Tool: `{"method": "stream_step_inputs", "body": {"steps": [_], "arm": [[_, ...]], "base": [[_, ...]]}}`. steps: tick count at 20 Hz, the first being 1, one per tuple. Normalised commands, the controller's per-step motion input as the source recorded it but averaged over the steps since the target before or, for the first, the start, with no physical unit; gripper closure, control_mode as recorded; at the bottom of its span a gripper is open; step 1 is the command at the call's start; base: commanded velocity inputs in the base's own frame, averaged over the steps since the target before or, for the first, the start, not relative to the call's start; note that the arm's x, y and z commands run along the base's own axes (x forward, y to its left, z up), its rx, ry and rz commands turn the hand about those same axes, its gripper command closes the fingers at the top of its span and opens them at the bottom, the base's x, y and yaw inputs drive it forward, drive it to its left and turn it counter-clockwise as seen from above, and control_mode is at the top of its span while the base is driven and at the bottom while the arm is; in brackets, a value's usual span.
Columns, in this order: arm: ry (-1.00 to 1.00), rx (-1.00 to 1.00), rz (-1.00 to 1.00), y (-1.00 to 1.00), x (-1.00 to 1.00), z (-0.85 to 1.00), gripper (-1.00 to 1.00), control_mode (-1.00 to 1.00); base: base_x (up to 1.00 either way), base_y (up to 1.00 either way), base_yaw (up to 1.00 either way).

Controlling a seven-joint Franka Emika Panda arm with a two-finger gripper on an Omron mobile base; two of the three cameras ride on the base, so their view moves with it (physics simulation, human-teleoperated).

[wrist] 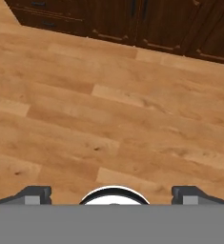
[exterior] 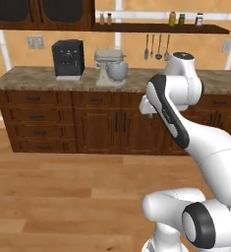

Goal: Navigate to the stand mixer.

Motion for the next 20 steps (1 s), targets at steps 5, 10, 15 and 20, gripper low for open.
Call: {"method": "stream_step_inputs", "body": {"steps": [5,10,15,20], "arm": [[0.00,0.00,0.00,0.00,0.00,0.00,-1.00,1.00],[0.00,0.00,0.00,0.00,0.00,0.00,-1.00,1.00],[0.00,0.00,0.00,0.00,0.00,0.00,-1.00,1.00],[0.00,0.00,0.00,0.00,0.00,0.00,-1.00,1.00]], "base": [[1.00,0.16,-0.02],[1.00,0.07,0.00],[1.00,0.51,-0.12],[1.00,0.71,-0.17]]}}
